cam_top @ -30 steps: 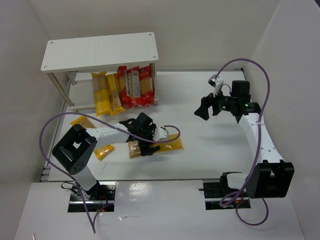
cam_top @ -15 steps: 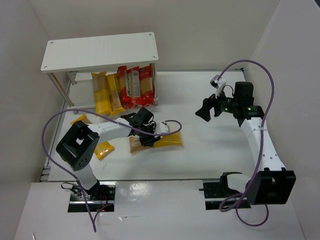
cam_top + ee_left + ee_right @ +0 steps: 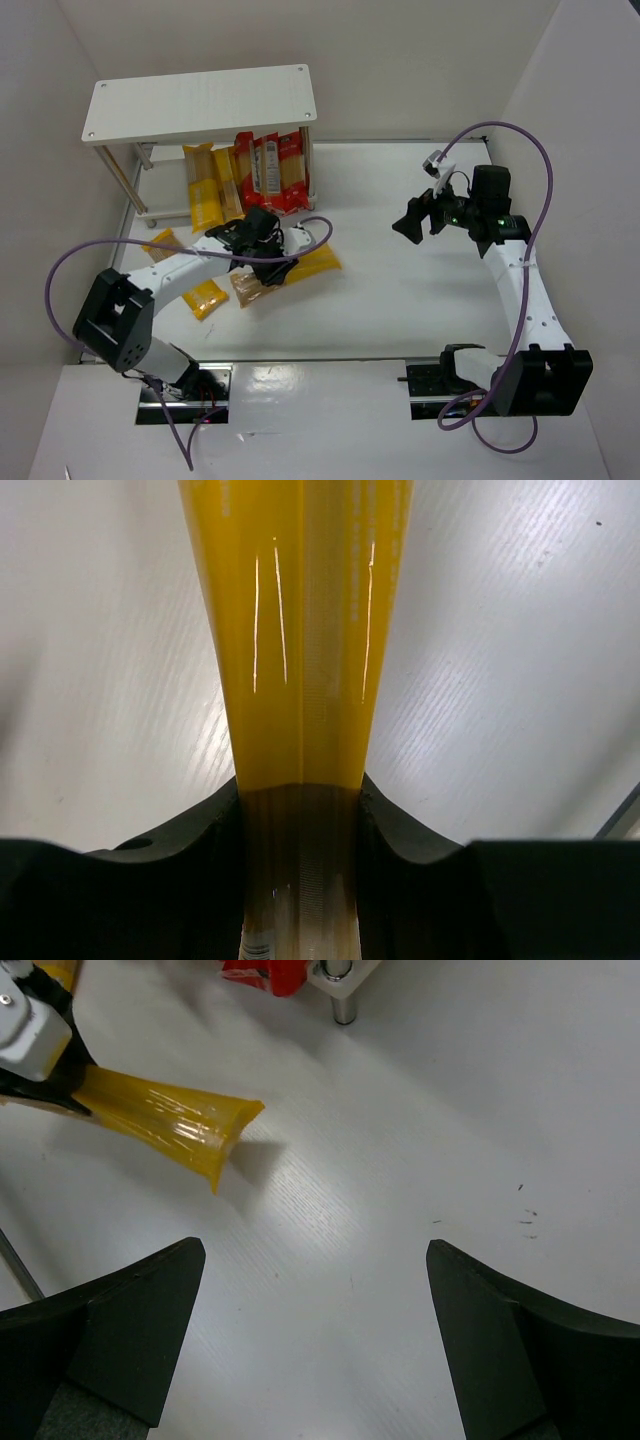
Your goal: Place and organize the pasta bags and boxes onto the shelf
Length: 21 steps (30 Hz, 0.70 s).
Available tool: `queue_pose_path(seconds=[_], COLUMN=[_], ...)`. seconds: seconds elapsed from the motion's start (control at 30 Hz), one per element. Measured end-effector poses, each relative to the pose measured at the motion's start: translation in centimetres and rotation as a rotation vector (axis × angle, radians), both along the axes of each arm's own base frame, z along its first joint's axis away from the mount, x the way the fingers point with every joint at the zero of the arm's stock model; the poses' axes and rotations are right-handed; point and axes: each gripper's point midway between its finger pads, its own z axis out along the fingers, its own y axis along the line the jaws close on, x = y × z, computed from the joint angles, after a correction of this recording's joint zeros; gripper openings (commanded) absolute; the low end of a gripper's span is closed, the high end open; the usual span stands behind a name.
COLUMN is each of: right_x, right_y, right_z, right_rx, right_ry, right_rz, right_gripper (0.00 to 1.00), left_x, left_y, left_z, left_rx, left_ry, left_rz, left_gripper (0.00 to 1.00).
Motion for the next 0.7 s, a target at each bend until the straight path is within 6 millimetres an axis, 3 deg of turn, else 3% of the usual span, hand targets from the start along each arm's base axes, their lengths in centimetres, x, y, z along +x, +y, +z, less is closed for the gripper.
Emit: queue_pose_path(seconds=[0.27,0.47,0.57,0.7], right_x=[-0.1,-0.3,-0.2,-0.1], right_y=[0.0,0.0,-0.1,-0.1], right_z=[0.3,0.8,0.8,0.8], right_rx=[0.001,0.0,-0.003,-0.004], right_ry=[-0.009,-0.03,-0.031,-0.035], right_rz=[-0.004,-0.005,-0.008,-0.01], right_gripper=[1.0,1.0,1.0,1.0], left_x=[0.2,0.8,1.4,2.3], left_y=[2.7,7.3,9.9,13.6], left_z=[6.1,11.2,12.3,11.9], left_rx=[-0.084,-0.156,-0.146,-0.105], left_ry=[-0.127,-0.267,-0.314,-0.329], left_rz=[0.159,0.35,0.476,0.662], left_gripper=[0.0,0.0,0.0,0.0])
